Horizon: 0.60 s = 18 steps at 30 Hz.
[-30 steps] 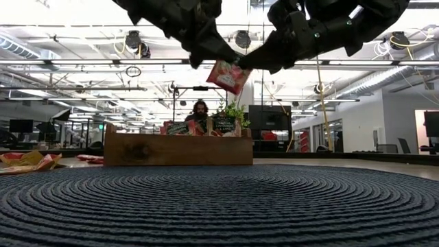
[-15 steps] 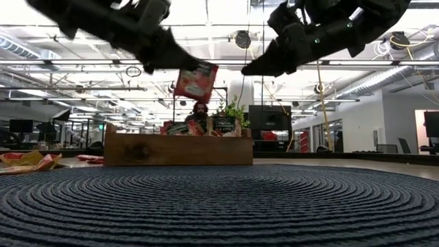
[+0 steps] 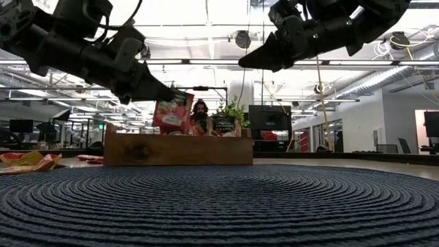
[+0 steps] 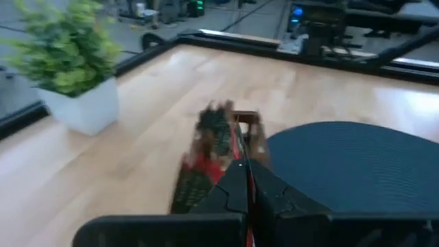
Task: Pick & Place Tea
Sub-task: Put the bottom right red tea bag into the middle slot of the wooden organizer
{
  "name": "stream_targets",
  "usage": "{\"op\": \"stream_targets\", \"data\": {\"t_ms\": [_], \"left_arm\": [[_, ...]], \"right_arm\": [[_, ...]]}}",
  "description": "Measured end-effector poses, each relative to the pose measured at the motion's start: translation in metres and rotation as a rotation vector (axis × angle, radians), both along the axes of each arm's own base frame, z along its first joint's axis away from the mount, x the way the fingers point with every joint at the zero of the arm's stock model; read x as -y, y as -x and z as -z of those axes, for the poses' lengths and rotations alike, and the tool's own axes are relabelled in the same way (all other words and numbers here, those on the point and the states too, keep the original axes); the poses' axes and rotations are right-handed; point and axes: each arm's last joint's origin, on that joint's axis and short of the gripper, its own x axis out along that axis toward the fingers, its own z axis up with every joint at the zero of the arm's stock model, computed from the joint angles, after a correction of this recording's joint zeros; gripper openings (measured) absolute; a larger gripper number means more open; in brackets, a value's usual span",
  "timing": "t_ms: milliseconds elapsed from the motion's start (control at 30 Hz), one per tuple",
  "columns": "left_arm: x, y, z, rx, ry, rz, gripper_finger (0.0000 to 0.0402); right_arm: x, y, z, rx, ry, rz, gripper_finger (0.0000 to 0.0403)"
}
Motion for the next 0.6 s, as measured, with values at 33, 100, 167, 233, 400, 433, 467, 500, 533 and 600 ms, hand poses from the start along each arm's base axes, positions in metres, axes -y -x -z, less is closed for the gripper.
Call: {"op": "stream_targets", "data": {"t_ms": [33, 100, 167, 233, 400, 433, 467, 500, 533, 600], "left_arm": [[0.0, -0.001, 0.001, 0.0, 0.006, 0.017, 0.0001], [0.0, -0.004, 0.004, 0.011, 0.011, 0.033, 0.0001], [0.0, -0.006, 0.009, -0.008, 0.008, 0.033, 0.0001], [0.0, -0.008, 0.014, -0.004, 0.0, 0.034, 0.0001], [-0.003, -0.016, 0.023, 0.029, -0.018, 0.034, 0.0001], [-0.003, -0.017, 0.023, 0.038, -0.027, 0.038, 0.0001], [-0.004, -0.018, 0.024, 0.042, -0.038, 0.039, 0.0001], [-0.004, -0.018, 0.025, 0.042, -0.047, 0.041, 0.0001], [-0.005, -0.018, 0.026, 0.036, -0.055, 0.042, 0.0001], [-0.006, -0.019, 0.03, 0.019, -0.059, 0.036, 0.0001]], "right_arm": [[0.0, 0.0, 0.0, 0.001, 0.0, 0.0, 0.0], [0.0, 0.0, 0.0, 0.003, 0.0, 0.0, 0.0], [0.0, 0.0, -0.001, 0.006, 0.0, 0.0, 0.0], [0.0, 0.0, -0.001, 0.009, 0.0, 0.0, 0.0], [0.0, 0.0, -0.001, 0.007, 0.0, 0.001, 0.0], [0.0, 0.0, -0.001, 0.008, 0.0, 0.001, 0.0], [0.0, 0.0, -0.001, 0.007, -0.001, 0.001, 0.0], [0.0, 0.0, -0.001, 0.007, -0.003, 0.001, 0.0], [0.0, 0.0, -0.001, 0.007, -0.004, 0.001, 0.0], [0.0, 0.0, -0.001, 0.006, -0.004, 0.001, 0.0]]}}
